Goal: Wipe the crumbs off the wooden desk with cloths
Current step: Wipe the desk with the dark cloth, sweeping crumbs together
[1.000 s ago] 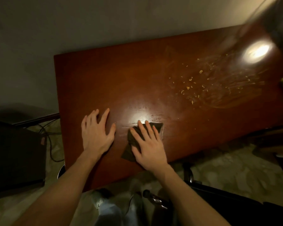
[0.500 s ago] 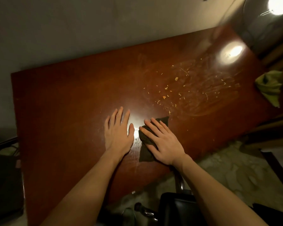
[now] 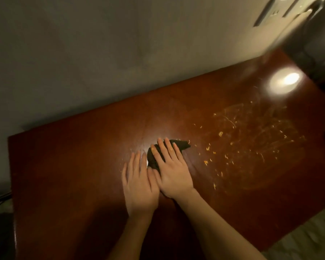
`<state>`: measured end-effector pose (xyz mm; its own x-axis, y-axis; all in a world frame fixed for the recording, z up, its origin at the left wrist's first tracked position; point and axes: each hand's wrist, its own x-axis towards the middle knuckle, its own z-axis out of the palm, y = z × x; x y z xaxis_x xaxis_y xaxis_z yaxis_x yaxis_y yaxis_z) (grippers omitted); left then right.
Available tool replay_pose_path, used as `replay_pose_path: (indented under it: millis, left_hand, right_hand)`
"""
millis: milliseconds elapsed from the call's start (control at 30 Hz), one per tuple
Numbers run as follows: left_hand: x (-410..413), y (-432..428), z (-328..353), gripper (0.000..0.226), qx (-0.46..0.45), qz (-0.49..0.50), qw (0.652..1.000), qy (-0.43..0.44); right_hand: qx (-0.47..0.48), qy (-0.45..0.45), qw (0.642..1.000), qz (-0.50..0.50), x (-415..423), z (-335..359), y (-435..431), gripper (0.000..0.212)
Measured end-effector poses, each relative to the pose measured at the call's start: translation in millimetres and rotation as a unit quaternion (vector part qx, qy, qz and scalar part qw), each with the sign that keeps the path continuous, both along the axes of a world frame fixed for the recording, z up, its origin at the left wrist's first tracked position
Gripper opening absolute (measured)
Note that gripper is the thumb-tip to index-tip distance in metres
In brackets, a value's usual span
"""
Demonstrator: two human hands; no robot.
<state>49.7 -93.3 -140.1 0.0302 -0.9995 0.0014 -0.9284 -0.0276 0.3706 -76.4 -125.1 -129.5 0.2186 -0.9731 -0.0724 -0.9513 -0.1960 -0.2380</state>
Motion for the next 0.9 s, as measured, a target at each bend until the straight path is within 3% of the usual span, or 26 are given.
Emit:
replay_pose_path:
  millis: [267, 667, 900]
  left_hand:
    - [-2, -12, 0, 0.058, 0.028, 0.003, 0.999, -0.026]
    - [0, -8, 4, 0.053, 0.056, -0.015, 0.998, -0.016]
    - [0, -10, 5, 0.054, 0.038, 0.010, 0.999, 0.002]
  right_hand:
    - [-0.016, 0.012, 1.000, 0.018, 7, -5, -118, 0.068]
    - [0.008, 0.013, 0.999, -0.031, -6, -1, -49, 0.067]
    - [-0.003, 0.019, 0.999, 0.042, -13, -3, -100, 0.069]
